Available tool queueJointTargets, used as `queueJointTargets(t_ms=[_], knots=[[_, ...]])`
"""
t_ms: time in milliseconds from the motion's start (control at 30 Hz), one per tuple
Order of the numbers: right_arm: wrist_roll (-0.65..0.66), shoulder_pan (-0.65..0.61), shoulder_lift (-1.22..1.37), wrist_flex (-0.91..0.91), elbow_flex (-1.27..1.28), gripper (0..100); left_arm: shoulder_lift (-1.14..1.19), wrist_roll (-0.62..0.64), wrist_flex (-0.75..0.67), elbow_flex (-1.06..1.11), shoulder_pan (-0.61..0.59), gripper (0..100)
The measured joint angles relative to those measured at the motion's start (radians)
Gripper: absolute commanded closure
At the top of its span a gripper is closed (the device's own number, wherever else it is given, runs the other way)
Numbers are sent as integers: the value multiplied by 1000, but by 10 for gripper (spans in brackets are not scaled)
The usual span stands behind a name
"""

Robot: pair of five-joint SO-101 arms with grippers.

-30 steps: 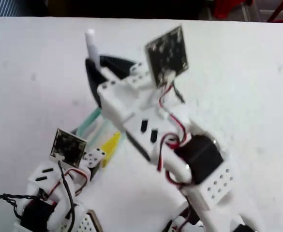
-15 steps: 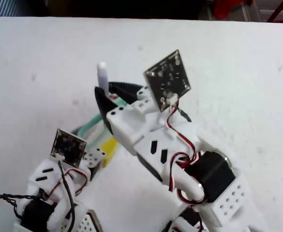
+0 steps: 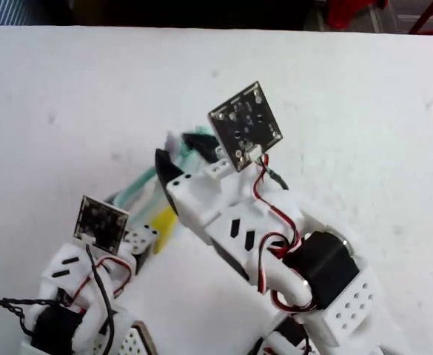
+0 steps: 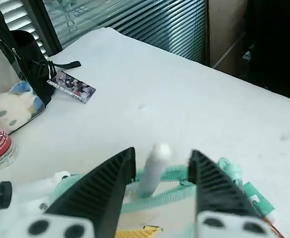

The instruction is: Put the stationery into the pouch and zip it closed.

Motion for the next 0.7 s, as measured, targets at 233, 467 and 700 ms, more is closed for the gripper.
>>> queueJointTargets(t_ms=[233, 467, 700], knots=[[0, 0, 0, 0, -6, 741, 0, 0, 0, 0, 0, 766], [0, 0, 0, 0, -49, 741, 0, 0, 0, 0, 0, 825], [8, 118, 0, 15, -49, 854, 2, 3, 0, 0, 3, 970]])
